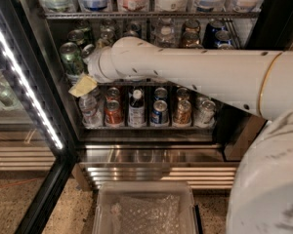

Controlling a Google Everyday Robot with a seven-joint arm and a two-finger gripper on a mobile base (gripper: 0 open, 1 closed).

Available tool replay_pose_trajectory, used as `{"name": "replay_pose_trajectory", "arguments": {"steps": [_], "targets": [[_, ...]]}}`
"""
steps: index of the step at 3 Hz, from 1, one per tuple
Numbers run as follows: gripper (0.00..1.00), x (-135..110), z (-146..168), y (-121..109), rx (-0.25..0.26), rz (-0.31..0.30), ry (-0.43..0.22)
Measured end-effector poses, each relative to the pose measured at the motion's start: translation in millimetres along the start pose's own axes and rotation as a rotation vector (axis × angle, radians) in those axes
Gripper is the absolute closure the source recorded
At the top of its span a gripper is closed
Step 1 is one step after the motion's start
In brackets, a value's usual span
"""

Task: Pick 7up can from middle shelf of fridge

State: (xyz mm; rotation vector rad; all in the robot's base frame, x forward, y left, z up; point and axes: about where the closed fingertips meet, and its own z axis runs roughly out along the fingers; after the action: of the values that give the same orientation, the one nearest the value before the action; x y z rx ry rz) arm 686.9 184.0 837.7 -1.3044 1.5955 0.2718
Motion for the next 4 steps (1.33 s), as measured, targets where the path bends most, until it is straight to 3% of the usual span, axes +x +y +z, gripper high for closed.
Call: {"name": "replay_pose_trajectory", "arguments": {"steps": [1, 4], "targets": [[0.2, 0.0, 0.0, 0.0, 0.0, 0.0, 0.0], [0.9, -0.1, 0.0, 0.1, 0.0, 0.0, 0.0]]}}
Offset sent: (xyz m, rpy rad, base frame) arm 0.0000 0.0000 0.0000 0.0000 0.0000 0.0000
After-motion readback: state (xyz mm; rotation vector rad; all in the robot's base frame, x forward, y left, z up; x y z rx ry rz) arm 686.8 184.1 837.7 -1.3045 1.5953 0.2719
